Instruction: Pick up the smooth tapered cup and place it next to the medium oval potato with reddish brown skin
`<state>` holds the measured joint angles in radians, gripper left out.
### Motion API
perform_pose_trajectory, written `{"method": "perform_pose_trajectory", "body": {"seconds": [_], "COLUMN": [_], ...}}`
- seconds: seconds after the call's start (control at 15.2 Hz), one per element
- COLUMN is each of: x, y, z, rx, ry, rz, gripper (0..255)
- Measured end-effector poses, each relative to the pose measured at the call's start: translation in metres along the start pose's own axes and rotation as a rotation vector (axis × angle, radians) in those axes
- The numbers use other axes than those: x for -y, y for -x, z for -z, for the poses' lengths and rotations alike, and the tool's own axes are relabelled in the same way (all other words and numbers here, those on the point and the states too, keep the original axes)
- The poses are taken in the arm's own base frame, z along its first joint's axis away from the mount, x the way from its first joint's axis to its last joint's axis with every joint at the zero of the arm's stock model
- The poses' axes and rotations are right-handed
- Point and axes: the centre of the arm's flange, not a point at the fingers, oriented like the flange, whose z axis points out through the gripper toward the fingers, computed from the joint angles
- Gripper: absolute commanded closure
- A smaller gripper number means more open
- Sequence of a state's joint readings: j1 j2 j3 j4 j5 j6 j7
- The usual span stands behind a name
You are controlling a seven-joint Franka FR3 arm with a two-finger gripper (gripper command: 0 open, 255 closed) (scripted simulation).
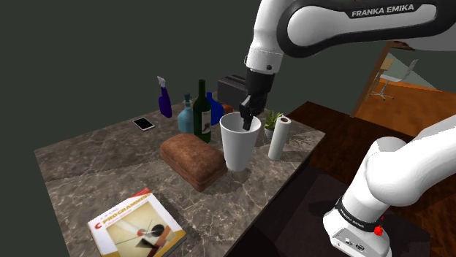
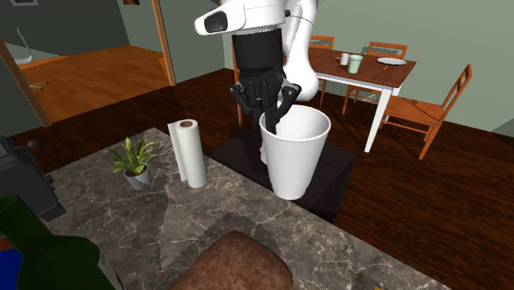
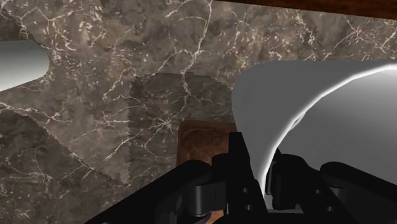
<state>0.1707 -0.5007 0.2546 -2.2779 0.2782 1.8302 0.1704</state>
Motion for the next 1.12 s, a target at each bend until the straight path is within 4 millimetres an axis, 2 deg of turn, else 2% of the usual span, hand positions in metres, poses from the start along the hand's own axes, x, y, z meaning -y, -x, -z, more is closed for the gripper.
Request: {"method": "perform_pose_trajectory", "body": {"seconds": [0.73,0.86,0.99,1.12], "x": [0.008,-0.002,-0.026,-0.045], "y": [0.001,-0.009,-0.018,-0.037], "z": [0.055,0.058,0.055,0.054], "rx": [0.000,0.000,0.000,0.001], "ry": [0.000,0.000,0.000,0.000], "rz": [0.000,0.000,-0.001,-0.001], "gripper": [255,255,255,255]}}
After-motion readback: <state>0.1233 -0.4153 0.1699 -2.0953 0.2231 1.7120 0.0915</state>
